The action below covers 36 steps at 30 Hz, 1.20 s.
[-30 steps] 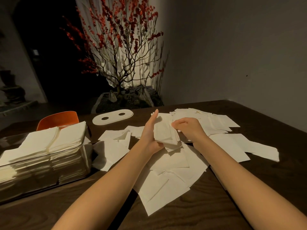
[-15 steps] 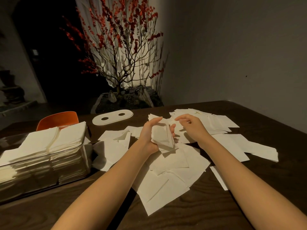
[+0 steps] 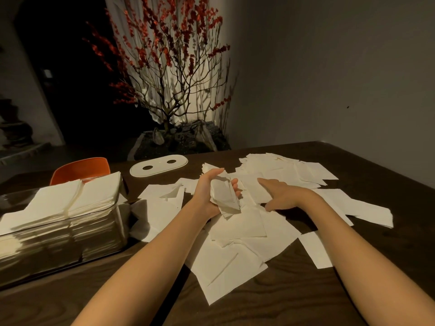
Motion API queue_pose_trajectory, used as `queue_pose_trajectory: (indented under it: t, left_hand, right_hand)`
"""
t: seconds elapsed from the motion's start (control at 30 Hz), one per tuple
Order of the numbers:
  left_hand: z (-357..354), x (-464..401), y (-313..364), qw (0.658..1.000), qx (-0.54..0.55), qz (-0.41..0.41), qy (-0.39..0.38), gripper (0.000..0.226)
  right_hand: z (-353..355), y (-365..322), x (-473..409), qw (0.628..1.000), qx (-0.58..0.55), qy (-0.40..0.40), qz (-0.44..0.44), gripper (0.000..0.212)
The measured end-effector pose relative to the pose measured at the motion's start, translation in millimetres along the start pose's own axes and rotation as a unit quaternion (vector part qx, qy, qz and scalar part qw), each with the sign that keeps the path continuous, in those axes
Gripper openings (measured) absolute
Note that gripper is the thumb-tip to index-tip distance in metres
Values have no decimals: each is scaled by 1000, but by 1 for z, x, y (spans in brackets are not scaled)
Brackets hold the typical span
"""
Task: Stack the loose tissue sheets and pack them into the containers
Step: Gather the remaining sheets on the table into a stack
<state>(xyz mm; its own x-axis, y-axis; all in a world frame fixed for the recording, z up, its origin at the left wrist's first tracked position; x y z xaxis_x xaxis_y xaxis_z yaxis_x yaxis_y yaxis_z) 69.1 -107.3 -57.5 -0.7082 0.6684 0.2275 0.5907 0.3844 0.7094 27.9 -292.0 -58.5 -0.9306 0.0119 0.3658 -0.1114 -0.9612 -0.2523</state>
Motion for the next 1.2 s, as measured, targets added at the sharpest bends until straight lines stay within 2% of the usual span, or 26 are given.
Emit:
queue_pose_trajectory:
  t: [0.2,0.4,0.53,0.73,0.83,0.97,1.07,1.2]
  left_hand:
    - [-1,-2,1,1000,-13,6,2,50]
    - [-5,-1,-2,1000,-6,7,5,33]
    - [-11,1,-5,1000,17,-6,8,26]
    - [-10,0,-5,999,26,-13,21,27]
    - [-9,1,-5,999,37,-23,23,28]
    - [-6,-1,-2,998,30,-39,46,33]
    - [-7,1,-1,997,35,-43,48,31]
    - [-6,1,-2,997,43,-49,46,21]
  right_hand:
    - [2,8,-2,989,-22,142,-19,68]
    - [0,10,-2,966,38,255,-21,56]
    - [-5,6,-6,955,58,291,-31,46]
    - [-4,3,-6,941,65,330,-35,21]
    - [0,0,-1,939,-9,342,-41,24]
    - [8,-7,6,922,-199,330,-21,40]
    - [15,-16,11,890,-339,303,25,37]
    - [13,-20,20,830,-515,208,52,35]
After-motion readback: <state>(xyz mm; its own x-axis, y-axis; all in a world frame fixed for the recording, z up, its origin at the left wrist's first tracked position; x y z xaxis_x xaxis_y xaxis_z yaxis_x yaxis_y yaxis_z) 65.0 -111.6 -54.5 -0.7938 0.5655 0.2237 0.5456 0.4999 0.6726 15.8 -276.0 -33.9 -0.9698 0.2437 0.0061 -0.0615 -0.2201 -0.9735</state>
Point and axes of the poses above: each hand's wrist, its own x-axis away from the middle knuckle, its own z-axis out of the back of the hand, y = z × x, the point moved 2 cm from there along -x, towards the middle knuckle, and after that the axes turned 8 degrees about -y, right-handed, at the moved point
